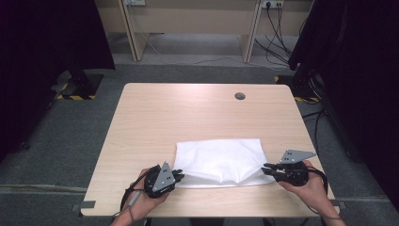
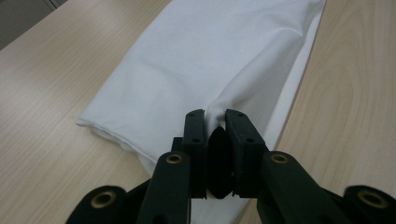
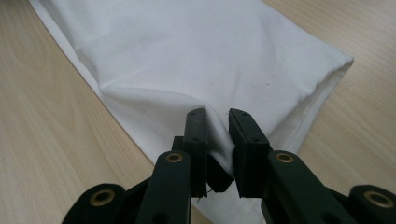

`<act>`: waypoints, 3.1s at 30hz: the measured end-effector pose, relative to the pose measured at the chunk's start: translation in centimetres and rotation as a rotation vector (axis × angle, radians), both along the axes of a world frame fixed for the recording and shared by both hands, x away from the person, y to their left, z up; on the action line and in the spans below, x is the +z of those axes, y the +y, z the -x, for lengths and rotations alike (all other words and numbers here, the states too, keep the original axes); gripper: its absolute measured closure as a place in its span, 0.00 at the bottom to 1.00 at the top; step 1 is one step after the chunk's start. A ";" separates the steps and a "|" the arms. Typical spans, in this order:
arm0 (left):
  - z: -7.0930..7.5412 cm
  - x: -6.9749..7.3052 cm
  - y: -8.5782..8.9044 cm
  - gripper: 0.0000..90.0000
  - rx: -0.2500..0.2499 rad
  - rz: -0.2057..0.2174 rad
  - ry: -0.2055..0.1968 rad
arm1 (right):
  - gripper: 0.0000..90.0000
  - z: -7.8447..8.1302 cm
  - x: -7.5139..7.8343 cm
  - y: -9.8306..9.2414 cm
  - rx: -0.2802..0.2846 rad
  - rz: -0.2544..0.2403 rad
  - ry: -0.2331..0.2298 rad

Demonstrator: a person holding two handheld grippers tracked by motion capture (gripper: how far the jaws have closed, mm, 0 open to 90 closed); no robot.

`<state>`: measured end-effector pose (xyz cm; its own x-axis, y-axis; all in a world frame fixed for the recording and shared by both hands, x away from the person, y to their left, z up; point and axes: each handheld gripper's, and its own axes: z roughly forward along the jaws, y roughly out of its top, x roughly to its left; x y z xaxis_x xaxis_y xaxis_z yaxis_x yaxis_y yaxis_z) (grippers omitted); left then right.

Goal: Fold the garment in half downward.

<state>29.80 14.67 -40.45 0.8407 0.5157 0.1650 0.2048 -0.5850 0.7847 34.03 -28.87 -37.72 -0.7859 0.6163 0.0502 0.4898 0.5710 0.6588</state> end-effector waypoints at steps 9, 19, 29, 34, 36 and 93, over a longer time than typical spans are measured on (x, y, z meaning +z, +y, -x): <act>0.1 -0.4 0.0 0.86 -0.009 -0.011 0.017 | 0.86 0.0 -0.3 -0.1 0.001 0.007 0.010; 0.2 -0.6 0.0 0.85 -0.014 -0.011 0.036 | 0.83 0.1 -0.6 -0.4 0.000 0.032 0.017; -0.4 1.1 1.0 0.78 0.008 0.078 0.027 | 0.79 0.0 1.1 -1.9 -0.036 -0.025 -0.005; -1.6 0.6 0.3 0.77 0.013 0.038 0.056 | 0.78 -0.9 0.6 -0.9 -0.047 0.011 0.012; -1.9 -0.1 -0.5 0.77 -0.006 0.010 0.091 | 0.77 -1.2 -0.2 -0.5 -0.042 0.040 0.034; -7.4 -2.2 -1.4 0.68 0.126 -0.029 0.150 | 0.68 -3.1 -2.7 1.2 -0.153 0.046 0.036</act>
<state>37.21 13.26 -42.67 0.7859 0.6156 0.0588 0.3917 -0.5691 0.7230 37.16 -27.66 -40.45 -0.6807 0.7311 0.0456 0.5963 0.5168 0.6143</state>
